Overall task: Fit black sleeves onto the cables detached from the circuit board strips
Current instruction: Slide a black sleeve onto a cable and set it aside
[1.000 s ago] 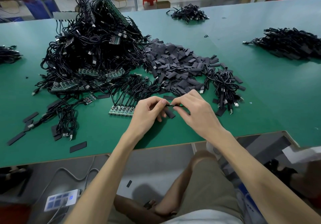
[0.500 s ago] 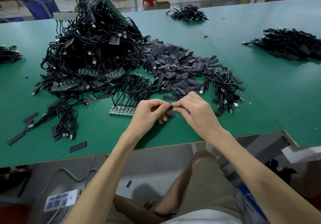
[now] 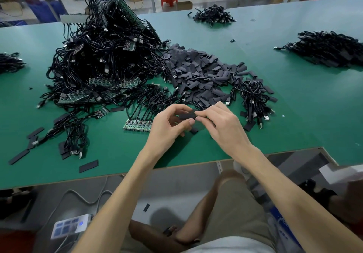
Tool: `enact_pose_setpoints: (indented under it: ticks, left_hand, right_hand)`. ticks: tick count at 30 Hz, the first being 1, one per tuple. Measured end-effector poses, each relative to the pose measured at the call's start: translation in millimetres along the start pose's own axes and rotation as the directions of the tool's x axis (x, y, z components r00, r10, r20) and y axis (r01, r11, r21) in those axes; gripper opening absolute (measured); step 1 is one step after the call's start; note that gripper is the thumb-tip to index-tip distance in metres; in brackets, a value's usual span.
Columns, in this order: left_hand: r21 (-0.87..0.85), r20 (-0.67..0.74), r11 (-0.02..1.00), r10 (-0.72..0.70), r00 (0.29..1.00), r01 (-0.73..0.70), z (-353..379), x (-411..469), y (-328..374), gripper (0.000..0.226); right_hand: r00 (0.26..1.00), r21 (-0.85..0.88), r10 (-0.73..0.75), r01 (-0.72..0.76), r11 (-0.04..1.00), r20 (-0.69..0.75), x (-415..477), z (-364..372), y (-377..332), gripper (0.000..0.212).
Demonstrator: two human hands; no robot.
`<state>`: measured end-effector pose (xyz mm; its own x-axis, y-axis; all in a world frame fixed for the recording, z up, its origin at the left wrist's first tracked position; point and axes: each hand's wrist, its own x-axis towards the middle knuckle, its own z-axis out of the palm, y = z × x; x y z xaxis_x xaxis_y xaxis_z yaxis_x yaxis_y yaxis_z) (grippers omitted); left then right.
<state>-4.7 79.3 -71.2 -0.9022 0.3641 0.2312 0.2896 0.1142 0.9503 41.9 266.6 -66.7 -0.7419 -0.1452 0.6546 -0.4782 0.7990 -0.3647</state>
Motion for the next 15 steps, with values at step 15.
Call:
enact_pose_setpoints:
  ticks: [15]
  left_hand:
    - [-0.109, -0.055, 0.994, -0.001, 0.999, -0.005, -3.4, -1.8, 2.2, 0.015]
  right_hand:
    - [1.000, 0.015, 0.008, -0.008, 1.000, 0.026, 0.1, -0.2, -0.3, 0.020]
